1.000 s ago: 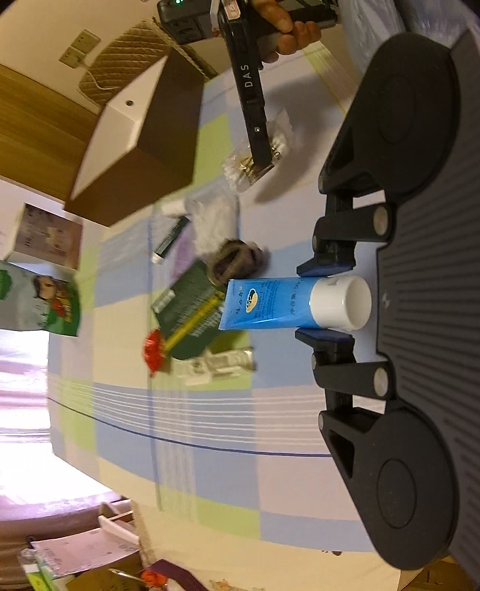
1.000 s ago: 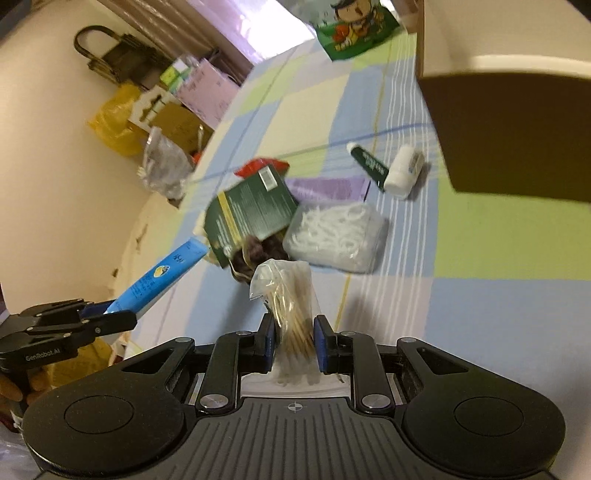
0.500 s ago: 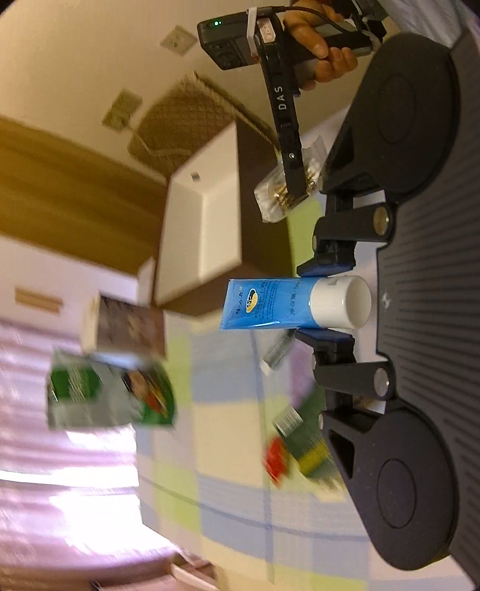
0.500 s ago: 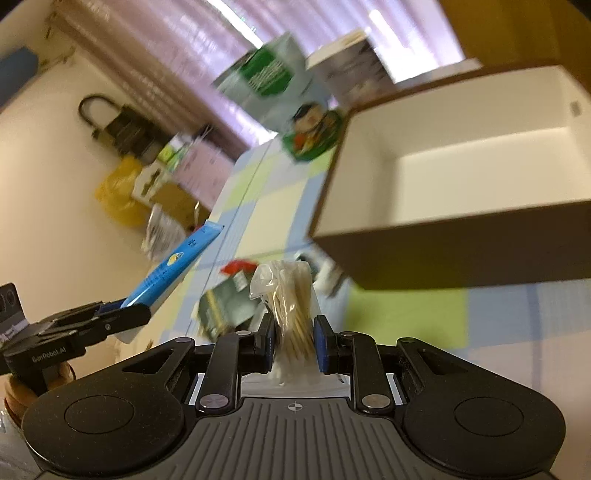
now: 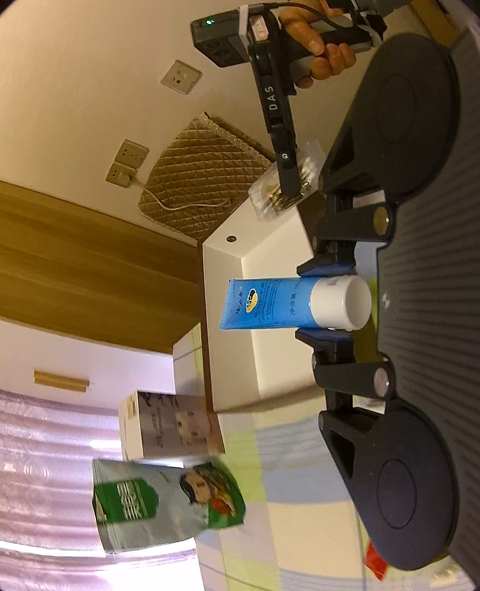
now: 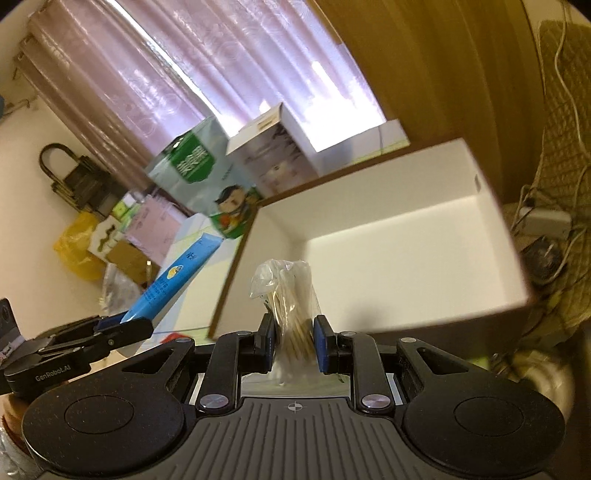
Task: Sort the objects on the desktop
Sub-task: 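Carry the blue tube and cotton swab bag with both grippers into the cardboard box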
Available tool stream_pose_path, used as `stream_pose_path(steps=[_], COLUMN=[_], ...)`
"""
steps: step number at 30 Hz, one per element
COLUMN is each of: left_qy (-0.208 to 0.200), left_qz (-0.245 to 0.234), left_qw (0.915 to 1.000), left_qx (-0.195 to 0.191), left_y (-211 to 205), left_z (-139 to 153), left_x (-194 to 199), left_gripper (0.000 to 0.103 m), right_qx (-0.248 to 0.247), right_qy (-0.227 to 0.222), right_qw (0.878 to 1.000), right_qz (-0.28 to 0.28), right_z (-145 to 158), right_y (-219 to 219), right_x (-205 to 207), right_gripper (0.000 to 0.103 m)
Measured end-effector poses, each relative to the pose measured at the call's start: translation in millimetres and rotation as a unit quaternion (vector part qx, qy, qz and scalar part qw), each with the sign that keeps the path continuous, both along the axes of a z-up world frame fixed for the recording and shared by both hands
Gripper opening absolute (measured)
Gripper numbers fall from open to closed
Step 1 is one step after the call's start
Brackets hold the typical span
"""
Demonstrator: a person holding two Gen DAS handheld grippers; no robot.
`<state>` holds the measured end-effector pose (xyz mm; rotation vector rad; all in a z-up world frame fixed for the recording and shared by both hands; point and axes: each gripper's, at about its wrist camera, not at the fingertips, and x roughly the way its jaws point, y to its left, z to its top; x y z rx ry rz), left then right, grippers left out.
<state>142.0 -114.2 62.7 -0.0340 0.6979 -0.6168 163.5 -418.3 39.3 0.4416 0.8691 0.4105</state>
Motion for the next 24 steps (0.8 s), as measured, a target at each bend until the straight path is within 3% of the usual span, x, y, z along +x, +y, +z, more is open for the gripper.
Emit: stream_pose_path(steps=[11, 24], left_qy=[0.014, 0.081], left_qz=[-0.005, 0.010], left_qw=[0.9985, 0.9909], left_qx=[0.052, 0.107], left_y=[-64.7, -110.9], left_z=[-27.9, -86.3], left_x=[75.7, 162.8], left_gripper=[0.024, 0.024], right_qx=[-0.077, -0.159], right_qy=[0.014, 0.098], right_qw=[0.997, 0.982], right_qz=[0.021, 0.040], right_z=[-15.5, -89.0], right_y=[-15.2, -6.0], right_x=[84.4, 180.7], right_gripper=[0.025, 0.025])
